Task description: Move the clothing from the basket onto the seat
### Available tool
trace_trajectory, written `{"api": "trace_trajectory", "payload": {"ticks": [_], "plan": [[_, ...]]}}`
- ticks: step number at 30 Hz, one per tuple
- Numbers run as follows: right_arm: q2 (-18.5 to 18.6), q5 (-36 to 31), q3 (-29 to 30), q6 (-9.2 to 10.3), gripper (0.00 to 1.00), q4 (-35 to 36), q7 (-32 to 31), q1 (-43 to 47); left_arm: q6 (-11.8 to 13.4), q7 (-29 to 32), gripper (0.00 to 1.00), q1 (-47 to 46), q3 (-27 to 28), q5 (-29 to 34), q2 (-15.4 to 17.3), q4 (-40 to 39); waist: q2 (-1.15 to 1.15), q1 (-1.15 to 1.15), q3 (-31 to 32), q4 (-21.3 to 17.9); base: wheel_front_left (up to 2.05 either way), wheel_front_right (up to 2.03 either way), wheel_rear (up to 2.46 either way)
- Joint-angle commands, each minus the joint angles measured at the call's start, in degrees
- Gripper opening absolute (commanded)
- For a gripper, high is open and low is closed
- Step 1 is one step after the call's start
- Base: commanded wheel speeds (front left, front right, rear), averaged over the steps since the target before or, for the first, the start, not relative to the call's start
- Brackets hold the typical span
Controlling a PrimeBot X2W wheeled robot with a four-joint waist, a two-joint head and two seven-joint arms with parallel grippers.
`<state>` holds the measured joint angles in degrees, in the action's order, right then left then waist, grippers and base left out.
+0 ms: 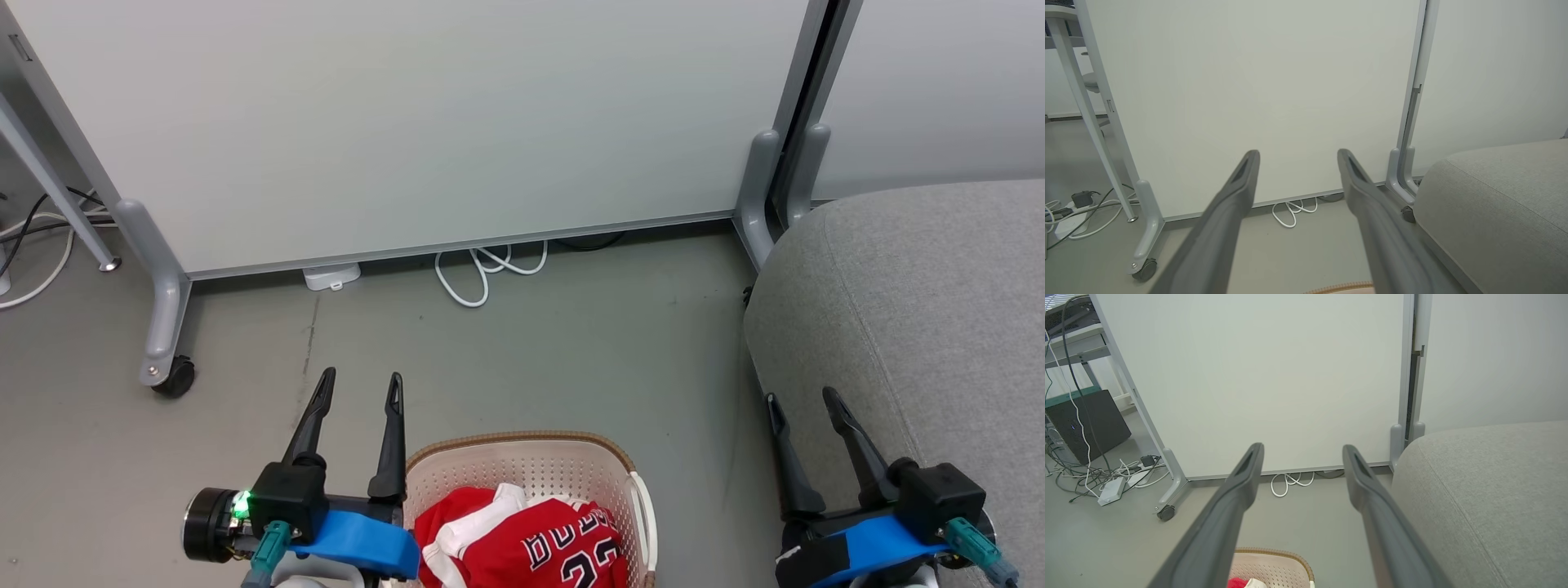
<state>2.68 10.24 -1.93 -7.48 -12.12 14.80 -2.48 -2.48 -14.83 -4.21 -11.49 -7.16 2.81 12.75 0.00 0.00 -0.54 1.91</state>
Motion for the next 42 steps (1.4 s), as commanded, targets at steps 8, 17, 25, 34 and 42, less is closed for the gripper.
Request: {"api": "trace_trajectory", "payload": {"ticks": [8,17,25,34,42], "plan": [[0.4,-1.2,0.0,-0.03,1.00,-0.7,0.5,0.4,-0.1,-0.5,1.00,-0.6,-0.1,0.3,0.1,1.1,0.00,0.00,0.0,0.2,0.00,0.00,0.00],[0.4,-1.8,0.1,-0.03,1.00,-1.4,0.5,0.2,-0.1,-0.5,1.00,-0.6,-0.1,0.2,0.1,1.9,0.00,0.00,0.0,0.1,0.00,0.00,0.00],[0.4,-1.6,0.2,-0.03,1.00,-1.8,0.5,0.0,-0.3,-0.5,1.00,-0.7,0.0,0.1,0.1,2.2,0.00,0.00,-0.2,0.1,0.00,0.00,0.00],[0.4,-1.5,-0.1,-0.03,1.00,-1.5,0.5,-1.1,-1.1,-0.4,1.00,-3.0,-1.1,0.3,0.1,4.5,0.00,0.00,-1.9,-0.6,0.00,0.00,0.00],[0.3,-1.7,0.1,-0.03,1.00,-0.6,0.5,-4.0,-3.2,-0.4,1.00,-10.5,-3.3,2.7,0.1,11.6,0.00,0.00,-8.2,-2.8,0.00,0.00,0.00]]}}
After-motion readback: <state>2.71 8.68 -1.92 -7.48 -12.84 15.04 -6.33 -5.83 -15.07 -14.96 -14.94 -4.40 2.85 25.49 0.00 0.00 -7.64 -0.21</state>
